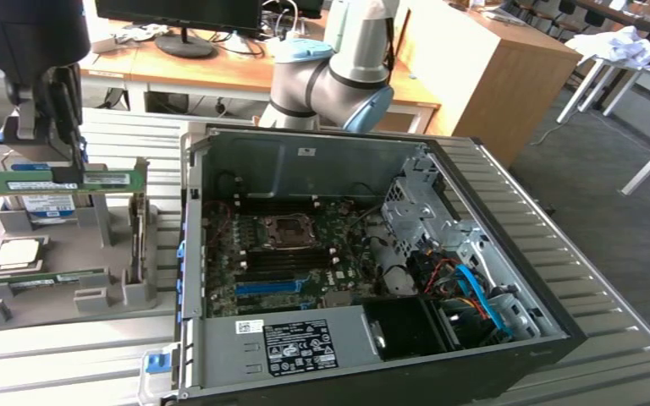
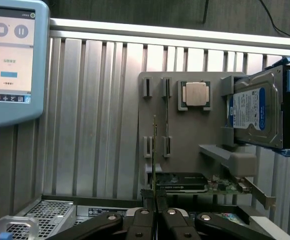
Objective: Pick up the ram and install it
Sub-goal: 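Pick up the ram and move it above insertion slot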
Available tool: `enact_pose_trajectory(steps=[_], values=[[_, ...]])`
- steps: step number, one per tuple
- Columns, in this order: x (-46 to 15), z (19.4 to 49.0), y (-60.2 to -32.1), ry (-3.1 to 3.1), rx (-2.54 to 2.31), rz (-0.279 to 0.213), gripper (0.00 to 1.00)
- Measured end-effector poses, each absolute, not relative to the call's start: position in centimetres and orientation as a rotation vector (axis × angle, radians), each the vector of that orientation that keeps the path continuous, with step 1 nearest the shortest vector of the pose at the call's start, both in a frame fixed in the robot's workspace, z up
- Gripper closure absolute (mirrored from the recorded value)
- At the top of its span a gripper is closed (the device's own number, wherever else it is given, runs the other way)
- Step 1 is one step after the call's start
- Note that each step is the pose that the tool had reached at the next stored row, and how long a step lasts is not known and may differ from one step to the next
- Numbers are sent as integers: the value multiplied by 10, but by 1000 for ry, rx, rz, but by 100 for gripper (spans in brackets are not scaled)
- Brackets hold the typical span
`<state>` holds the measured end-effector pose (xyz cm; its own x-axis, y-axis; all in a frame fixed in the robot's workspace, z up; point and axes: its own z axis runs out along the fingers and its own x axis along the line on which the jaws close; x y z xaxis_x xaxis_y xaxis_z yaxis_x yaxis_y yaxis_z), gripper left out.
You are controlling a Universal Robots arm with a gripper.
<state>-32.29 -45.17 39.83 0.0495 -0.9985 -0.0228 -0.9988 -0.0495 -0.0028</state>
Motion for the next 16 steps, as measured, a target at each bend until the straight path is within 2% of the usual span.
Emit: enact_pose_trajectory(steps=[16], values=[[-314,398,-452,2153,-2263,23,88]])
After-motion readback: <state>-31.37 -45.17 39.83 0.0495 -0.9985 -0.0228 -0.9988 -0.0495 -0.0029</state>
